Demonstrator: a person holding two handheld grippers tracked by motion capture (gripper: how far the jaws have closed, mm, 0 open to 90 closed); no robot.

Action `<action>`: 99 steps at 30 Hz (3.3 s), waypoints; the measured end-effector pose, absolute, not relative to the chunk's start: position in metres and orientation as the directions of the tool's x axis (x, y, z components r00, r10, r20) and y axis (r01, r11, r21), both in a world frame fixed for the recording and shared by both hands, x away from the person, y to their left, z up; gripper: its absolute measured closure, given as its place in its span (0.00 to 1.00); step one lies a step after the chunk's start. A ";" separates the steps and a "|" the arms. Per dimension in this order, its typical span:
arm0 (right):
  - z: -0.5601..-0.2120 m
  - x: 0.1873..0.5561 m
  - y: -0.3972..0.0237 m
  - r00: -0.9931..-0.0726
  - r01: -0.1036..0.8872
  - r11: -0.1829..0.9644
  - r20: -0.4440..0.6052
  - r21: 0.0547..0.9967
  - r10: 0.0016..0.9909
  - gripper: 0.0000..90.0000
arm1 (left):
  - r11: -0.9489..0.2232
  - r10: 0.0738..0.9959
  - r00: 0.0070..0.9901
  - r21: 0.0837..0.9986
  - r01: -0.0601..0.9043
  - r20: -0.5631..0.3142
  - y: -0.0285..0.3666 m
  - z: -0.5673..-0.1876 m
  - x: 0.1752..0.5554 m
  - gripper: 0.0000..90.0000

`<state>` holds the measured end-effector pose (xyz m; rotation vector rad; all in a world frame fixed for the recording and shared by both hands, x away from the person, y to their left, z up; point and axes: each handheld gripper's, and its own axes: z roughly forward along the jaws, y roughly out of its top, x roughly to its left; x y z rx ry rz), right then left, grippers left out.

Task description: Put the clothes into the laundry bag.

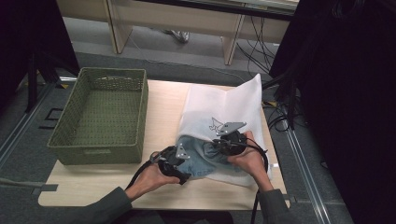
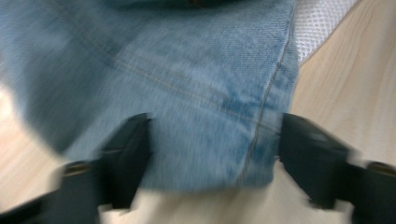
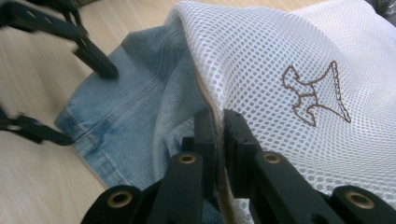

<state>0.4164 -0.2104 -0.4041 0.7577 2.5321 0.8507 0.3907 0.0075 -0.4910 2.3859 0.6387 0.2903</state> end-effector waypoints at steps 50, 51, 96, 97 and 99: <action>-0.399 0.417 -0.220 -0.792 0.365 0.662 -0.155 0.655 0.590 0.96 | -0.476 0.635 0.772 0.771 0.424 -0.032 -0.016 -0.481 0.435 0.58; -0.401 0.416 -0.221 -0.800 0.356 0.668 -0.156 0.653 0.580 0.93 | -0.469 0.638 0.769 0.775 0.424 -0.035 -0.013 -0.480 0.430 0.53; -0.425 0.398 -0.273 -0.769 0.425 0.686 -0.164 0.590 0.618 0.99 | -0.374 0.691 0.721 0.826 0.423 -0.056 -0.085 -0.488 0.458 0.48; -0.426 0.397 -0.272 -0.749 0.447 0.671 -0.162 0.592 0.642 0.98 | -0.384 0.677 0.733 0.822 0.420 -0.058 -0.077 -0.482 0.455 0.48; -0.425 0.396 -0.272 -0.745 0.428 0.686 -0.199 0.589 0.636 0.86 | -0.414 0.670 0.742 0.817 0.401 -0.024 -0.056 -0.469 0.446 0.40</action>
